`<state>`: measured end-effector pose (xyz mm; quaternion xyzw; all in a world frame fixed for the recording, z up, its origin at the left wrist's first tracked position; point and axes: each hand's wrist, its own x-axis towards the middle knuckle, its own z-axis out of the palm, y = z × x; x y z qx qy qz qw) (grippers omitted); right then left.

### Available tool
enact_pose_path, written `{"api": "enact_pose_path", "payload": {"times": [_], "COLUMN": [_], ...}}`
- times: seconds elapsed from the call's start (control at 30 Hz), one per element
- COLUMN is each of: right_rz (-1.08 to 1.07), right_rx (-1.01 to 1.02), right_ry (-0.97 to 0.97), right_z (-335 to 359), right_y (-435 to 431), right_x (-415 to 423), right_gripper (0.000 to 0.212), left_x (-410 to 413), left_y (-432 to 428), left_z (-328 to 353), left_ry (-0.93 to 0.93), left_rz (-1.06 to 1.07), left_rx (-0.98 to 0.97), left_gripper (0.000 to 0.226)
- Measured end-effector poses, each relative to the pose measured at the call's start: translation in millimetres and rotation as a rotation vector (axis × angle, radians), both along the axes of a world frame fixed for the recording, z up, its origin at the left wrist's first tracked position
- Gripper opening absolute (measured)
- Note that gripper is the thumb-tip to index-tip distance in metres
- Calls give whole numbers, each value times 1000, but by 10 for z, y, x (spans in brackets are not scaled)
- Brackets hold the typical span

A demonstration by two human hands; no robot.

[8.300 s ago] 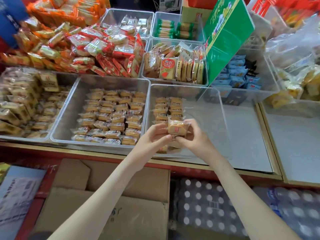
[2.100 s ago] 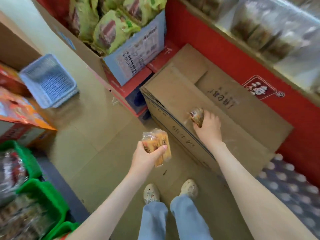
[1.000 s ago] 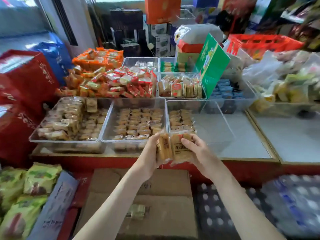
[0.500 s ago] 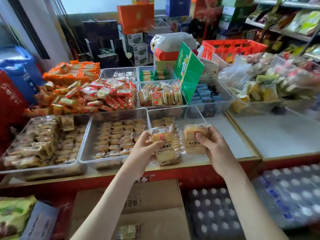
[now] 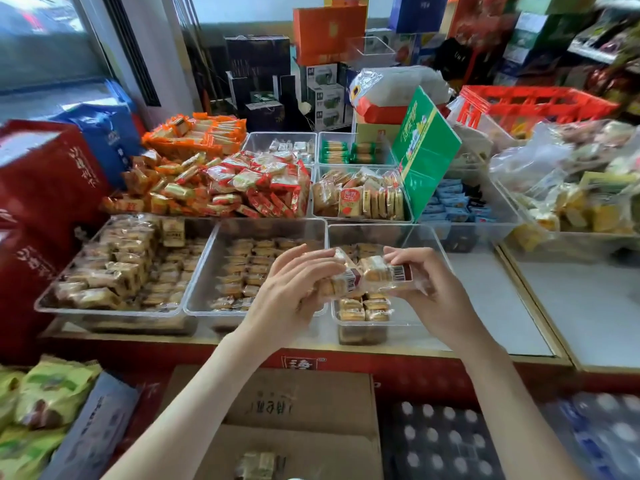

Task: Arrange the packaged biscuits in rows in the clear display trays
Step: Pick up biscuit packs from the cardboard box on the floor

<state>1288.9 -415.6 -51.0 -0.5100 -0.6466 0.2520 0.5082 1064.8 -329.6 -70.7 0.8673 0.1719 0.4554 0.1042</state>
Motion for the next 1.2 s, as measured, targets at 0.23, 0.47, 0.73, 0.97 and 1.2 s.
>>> {"api": "enact_pose_path", "payload": {"times": [0.23, 0.47, 0.73, 0.97, 1.2], "right_rz": [-156, -198, -112, -134, -14], "right_rx": [190, -381, -652, -754, -731], "right_ry": [-190, 930, 1209, 1217, 1058], "right_z": [-69, 44, -21, -54, -80], "right_y": [0, 57, 1, -33, -42], "right_x": [15, -52, -279, -375, -291], "right_gripper": [43, 43, 26, 24, 36], "left_x": [11, 241, 197, 121, 120], "left_y": [-6, -196, -279, -289, -257], "left_z": [-111, 198, 252, 196, 108], "left_ry": [-24, -461, -616, -496, -359], "left_rz": [99, 136, -2, -137, -174], "left_rx": [59, -1590, -2107, -2075, -1855], "left_gripper": [21, 23, 36, 35, 37]}}
